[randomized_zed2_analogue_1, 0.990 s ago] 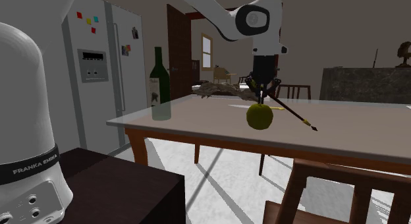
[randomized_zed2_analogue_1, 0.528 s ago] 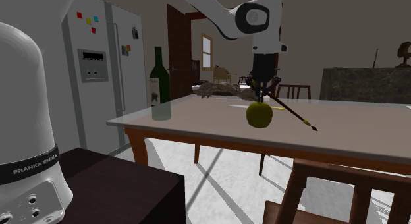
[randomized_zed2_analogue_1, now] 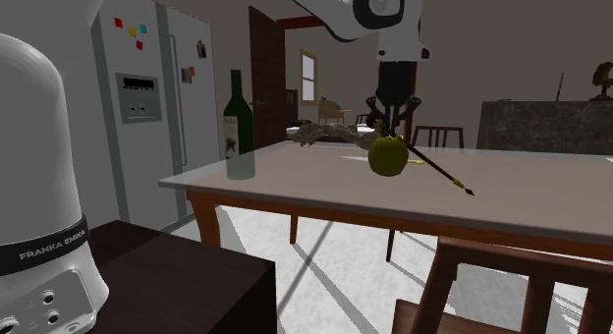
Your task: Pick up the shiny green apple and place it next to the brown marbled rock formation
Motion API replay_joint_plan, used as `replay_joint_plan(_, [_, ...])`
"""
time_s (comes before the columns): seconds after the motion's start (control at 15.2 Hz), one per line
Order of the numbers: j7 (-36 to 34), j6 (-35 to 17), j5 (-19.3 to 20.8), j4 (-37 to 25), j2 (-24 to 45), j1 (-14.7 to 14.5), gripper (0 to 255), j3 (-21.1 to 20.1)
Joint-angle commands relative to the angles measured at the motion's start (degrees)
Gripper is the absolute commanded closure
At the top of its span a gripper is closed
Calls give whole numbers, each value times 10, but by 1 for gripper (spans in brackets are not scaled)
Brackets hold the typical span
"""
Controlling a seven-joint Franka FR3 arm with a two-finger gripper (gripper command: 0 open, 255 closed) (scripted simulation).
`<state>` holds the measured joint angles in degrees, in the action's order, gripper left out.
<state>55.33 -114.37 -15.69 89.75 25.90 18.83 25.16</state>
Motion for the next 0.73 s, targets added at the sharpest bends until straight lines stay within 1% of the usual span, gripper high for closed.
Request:
replay_joint_plan(0.0, [-3, 15, 3, -11, -4, 0, 255, 1])
replay_joint_plan(0.66, [-14, 84, 13, -69, -18, 3, 255, 6])
